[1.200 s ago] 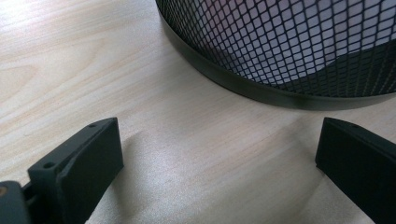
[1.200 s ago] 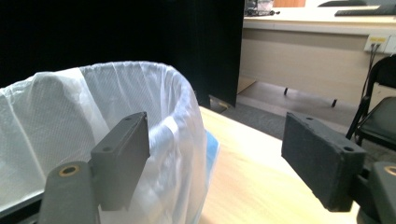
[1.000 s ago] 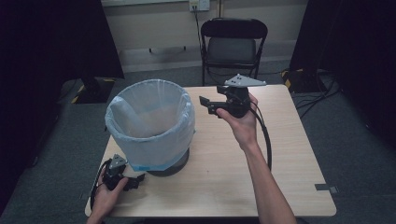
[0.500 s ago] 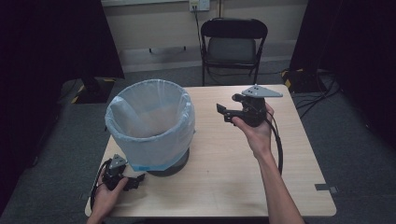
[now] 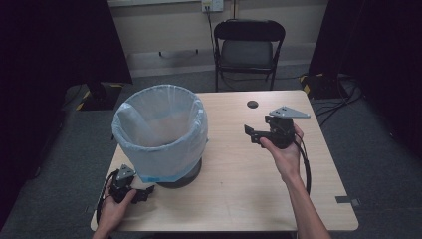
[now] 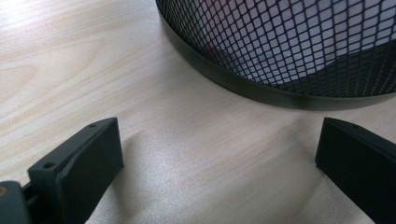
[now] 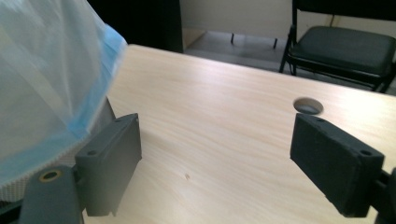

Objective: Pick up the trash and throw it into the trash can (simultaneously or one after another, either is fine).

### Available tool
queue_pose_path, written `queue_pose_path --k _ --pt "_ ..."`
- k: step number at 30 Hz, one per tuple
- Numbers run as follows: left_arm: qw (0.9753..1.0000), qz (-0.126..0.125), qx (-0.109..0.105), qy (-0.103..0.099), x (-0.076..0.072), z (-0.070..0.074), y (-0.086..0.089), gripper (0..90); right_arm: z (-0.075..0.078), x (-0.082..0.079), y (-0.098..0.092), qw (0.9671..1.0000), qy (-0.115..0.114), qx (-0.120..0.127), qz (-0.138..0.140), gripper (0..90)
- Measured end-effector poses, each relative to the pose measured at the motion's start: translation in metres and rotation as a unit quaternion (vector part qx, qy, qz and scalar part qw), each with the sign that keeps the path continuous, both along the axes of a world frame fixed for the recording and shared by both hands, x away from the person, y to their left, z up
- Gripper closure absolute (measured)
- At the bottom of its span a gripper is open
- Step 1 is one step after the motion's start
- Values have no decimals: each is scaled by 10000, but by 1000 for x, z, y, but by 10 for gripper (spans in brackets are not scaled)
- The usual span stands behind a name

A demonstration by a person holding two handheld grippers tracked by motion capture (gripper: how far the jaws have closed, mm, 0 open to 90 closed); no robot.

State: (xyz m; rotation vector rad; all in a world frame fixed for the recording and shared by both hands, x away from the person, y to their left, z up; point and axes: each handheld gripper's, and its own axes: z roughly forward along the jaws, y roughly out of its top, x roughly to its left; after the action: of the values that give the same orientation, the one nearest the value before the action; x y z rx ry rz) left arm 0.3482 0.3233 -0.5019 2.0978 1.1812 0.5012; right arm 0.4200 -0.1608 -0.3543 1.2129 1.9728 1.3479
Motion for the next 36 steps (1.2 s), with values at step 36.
queue_pose_path --k 36 --pt "10000 0 0 0 0 0 0 2 -133 -42 -71 9830 1312 -822 -987 173"
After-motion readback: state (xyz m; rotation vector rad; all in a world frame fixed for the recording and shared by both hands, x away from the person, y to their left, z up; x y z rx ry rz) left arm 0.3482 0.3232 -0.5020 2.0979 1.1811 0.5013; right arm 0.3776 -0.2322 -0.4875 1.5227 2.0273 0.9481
